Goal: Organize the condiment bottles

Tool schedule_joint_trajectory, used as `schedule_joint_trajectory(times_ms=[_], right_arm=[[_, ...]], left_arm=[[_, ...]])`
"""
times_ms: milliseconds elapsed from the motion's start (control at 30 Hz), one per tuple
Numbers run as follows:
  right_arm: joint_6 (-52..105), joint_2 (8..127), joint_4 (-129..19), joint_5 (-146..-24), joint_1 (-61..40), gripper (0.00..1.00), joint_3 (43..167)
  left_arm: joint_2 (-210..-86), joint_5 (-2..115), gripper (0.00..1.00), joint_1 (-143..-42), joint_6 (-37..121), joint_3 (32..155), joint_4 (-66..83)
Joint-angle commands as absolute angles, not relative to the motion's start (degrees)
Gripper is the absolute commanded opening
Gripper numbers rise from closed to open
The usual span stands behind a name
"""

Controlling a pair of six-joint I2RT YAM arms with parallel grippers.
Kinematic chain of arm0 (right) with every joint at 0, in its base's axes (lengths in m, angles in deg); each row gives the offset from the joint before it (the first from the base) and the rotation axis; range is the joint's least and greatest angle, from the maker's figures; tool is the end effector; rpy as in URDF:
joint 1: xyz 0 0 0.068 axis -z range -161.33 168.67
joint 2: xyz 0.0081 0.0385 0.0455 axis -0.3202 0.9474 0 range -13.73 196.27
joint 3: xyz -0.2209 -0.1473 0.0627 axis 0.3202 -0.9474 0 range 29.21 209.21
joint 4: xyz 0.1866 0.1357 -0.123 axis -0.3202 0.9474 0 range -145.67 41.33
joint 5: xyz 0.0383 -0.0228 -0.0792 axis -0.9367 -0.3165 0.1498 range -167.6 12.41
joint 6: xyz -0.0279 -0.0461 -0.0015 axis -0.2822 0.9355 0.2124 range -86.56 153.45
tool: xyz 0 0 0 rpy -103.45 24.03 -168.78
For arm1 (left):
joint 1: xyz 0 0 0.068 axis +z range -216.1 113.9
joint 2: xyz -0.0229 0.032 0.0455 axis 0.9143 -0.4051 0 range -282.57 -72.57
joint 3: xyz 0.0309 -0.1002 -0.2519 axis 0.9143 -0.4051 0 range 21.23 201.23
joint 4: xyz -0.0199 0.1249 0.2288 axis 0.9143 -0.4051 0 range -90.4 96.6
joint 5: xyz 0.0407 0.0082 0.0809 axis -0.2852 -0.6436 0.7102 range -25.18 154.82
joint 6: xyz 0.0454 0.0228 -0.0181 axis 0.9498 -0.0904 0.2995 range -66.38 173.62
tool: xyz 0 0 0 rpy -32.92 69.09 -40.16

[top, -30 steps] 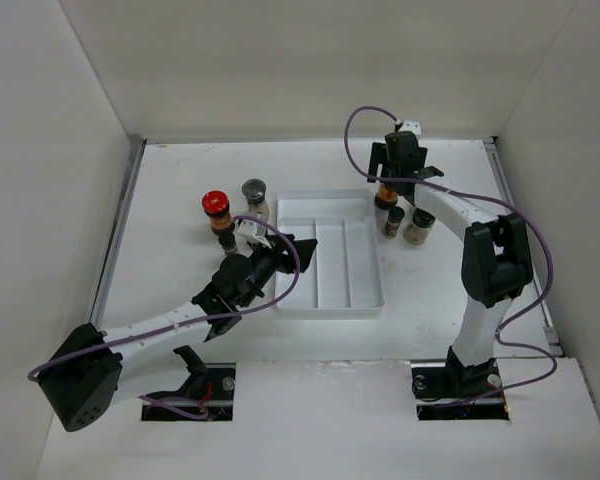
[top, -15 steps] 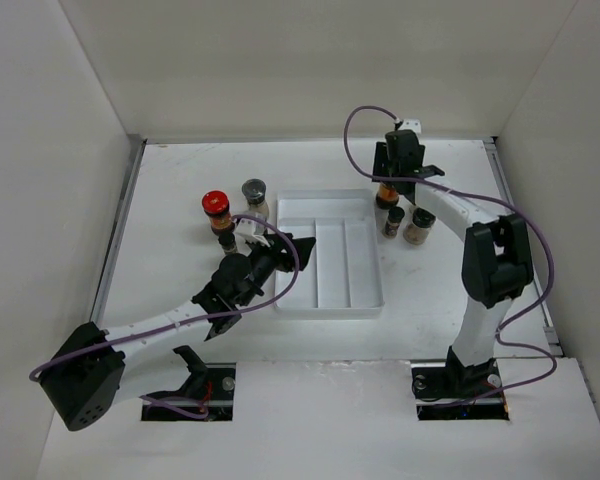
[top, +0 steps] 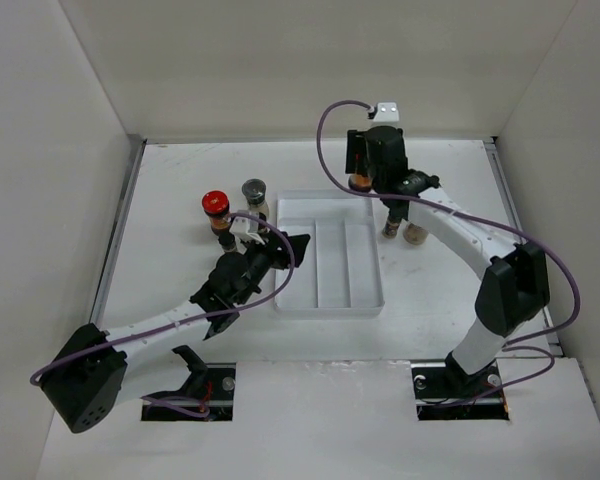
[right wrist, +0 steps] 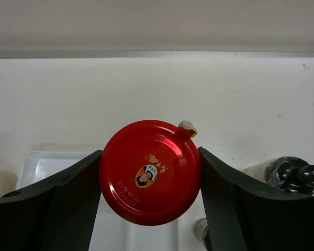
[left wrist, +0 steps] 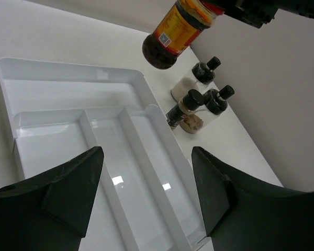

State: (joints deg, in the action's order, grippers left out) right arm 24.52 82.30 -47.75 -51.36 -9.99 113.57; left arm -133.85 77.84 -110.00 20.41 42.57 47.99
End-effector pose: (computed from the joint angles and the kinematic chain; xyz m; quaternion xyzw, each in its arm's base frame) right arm 0.3582 0.1779 0.3497 -0.0075 0.8065 0.0054 0.5912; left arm 0.1699 -0.1525 0.2367 -0.0163 0.6981 -0.3815 0.6057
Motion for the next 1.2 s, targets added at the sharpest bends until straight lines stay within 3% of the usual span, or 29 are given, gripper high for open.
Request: schedule_joint_trajectory(times_ms=[0, 867, 967, 1100, 1167], right_arm=[[23.69, 82.59, -57.16, -51.05, -12.13, 0.50, 113.15], [18.68, 94.99, -63.05, -53.34, -18.55, 0.52, 115.44], [18.42, 95.17, -63.41, -53.07, -18.55, 0.59, 115.00], [17.98, 94.12, -62.97, -53.42, -19.25, 0.85, 114.38], [17.89, 91.75, -62.97, -53.77, -19.34, 0.91, 113.16]], left_arm=[[-132.60, 77.74, 0.67, -109.04, 19.17, 41.71, 50.99], [-132.25, 78.09, 0.67, -106.66, 18.29, 40.65, 50.99], [-132.08, 78.44, 0.67, -105.87, 18.20, 40.56, 50.64], [-131.64, 80.11, 0.66, -104.56, 18.20, 40.91, 49.23], [-131.11, 81.42, 0.66, -103.76, 18.20, 41.70, 47.57]])
